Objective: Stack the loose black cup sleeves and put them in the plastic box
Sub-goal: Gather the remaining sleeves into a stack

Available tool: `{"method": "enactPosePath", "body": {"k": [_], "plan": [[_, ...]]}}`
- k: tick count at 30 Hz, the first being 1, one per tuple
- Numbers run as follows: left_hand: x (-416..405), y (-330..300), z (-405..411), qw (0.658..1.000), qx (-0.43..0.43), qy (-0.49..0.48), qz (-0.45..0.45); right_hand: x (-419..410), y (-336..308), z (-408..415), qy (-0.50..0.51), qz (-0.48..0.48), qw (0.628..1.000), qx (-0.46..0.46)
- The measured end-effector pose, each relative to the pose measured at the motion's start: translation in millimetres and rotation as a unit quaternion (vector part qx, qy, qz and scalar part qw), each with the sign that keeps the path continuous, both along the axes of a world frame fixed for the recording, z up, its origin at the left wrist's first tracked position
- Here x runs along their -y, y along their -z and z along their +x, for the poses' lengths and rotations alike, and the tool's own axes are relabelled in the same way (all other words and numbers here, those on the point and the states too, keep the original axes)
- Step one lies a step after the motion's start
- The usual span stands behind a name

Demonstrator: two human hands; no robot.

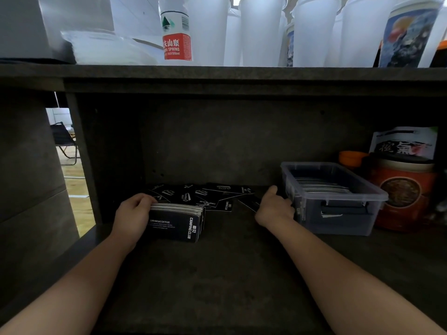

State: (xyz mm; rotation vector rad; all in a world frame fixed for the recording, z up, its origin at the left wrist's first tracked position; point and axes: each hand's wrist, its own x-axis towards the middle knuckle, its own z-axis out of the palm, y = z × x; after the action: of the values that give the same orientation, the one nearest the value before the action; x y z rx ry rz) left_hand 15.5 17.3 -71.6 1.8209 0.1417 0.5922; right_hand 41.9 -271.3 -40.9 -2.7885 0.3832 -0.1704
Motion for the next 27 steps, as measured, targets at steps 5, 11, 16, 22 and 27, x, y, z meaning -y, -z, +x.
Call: {"method": "enactPosePath", "body": {"k": [5,11,16,22,27], "plan": [[-0.1,0.0,0.5,1.000,0.003,-0.003,0.000,3.2,-0.9,3.3,-0.010,0.087,0.996,-0.016],[1.5,-1.2,-1.2,1.000,0.002,0.003,-0.003,5.8,-5.2,7.2,-0.012,0.024,0.997,-0.068],[2.3,-1.1,-0.4,1.000,0.009,-0.001,0.000,2.5,-15.0,4.0,-0.076,0.111,0.982,-0.135],[2.1,-1.1,-0.3,1.000,0.006,0.001,0.002,0.4,-11.2,6.7,-0.122,0.203,0.971,-0.025],[-0.7,-0.7,0.0,1.000,0.010,0.005,0.007,-2.8,-21.2,-7.9,-0.284,0.272,0.917,0.071]]}}
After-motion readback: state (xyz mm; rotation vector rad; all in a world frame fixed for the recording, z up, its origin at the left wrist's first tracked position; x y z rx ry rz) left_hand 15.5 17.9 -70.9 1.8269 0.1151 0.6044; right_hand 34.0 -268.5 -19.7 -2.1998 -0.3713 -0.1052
